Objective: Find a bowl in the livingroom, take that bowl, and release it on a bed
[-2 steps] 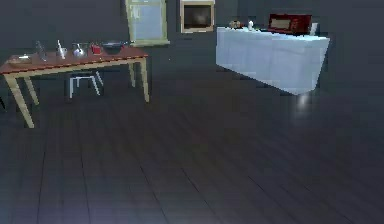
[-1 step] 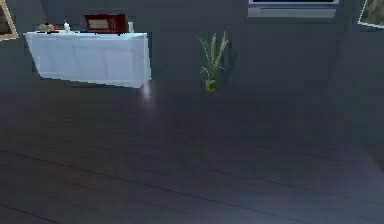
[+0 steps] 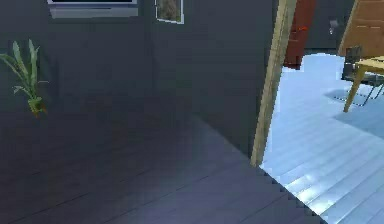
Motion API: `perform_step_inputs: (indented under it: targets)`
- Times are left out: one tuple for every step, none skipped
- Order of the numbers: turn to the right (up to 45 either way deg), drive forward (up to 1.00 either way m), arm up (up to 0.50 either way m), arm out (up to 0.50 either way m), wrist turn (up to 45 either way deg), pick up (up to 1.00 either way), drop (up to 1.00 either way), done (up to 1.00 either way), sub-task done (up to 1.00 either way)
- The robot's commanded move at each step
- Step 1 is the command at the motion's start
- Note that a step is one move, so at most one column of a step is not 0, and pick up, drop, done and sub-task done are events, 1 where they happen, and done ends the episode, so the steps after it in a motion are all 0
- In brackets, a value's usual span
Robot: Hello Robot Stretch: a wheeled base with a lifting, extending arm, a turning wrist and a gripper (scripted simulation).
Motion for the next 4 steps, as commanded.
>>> perform_step_inputs:
  targets:
    - [45.0,0.0,0.0,0.0,0.0,0.0,0.0,0.0,0.0]
    - [15.0,0.0,0.0,0.0,0.0,0.0,0.0,0.0,0.0]
    - [0.0,1.0,0.0,0.0,0.0,0.0,0.0,0.0,0.0]
    - [0.0,1.0,0.0,0.0,0.0,0.0,0.0,0.0,0.0]
